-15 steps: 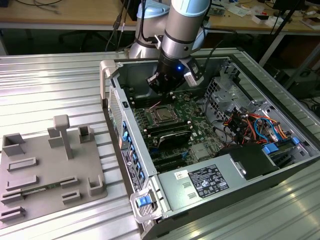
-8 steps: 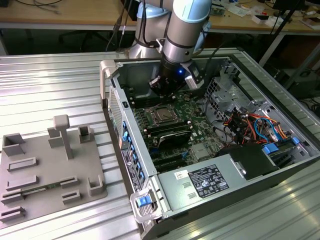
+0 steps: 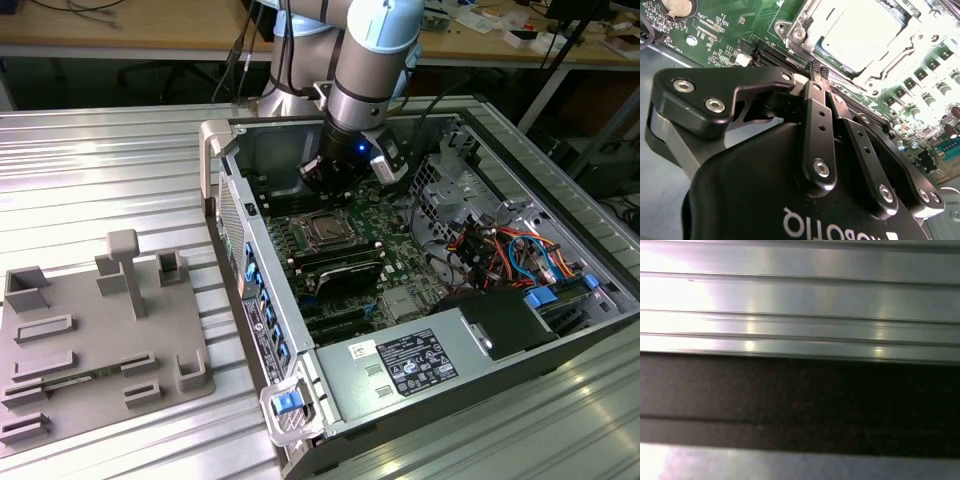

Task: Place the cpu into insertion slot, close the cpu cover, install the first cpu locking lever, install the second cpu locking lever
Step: 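Install the first cpu locking lever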

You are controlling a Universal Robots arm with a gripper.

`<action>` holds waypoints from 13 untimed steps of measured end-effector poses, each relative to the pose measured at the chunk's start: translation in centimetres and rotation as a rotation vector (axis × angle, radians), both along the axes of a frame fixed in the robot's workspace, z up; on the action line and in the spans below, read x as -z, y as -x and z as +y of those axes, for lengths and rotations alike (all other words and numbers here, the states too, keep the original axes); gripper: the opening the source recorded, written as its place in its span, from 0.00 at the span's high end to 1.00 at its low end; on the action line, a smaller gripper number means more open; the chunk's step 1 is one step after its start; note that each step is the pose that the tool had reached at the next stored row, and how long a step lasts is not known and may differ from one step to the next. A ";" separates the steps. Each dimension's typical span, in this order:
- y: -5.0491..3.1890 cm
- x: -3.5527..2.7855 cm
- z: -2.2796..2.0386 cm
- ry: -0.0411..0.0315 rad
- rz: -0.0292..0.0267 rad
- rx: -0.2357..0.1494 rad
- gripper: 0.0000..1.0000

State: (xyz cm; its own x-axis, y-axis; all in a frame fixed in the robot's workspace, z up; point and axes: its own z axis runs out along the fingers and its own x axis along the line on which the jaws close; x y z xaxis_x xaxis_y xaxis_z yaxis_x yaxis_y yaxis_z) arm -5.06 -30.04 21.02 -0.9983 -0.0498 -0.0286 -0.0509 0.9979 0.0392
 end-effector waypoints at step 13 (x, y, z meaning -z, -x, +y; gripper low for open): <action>0.18 -0.55 0.00 -0.0002 -0.0037 0.000 0.89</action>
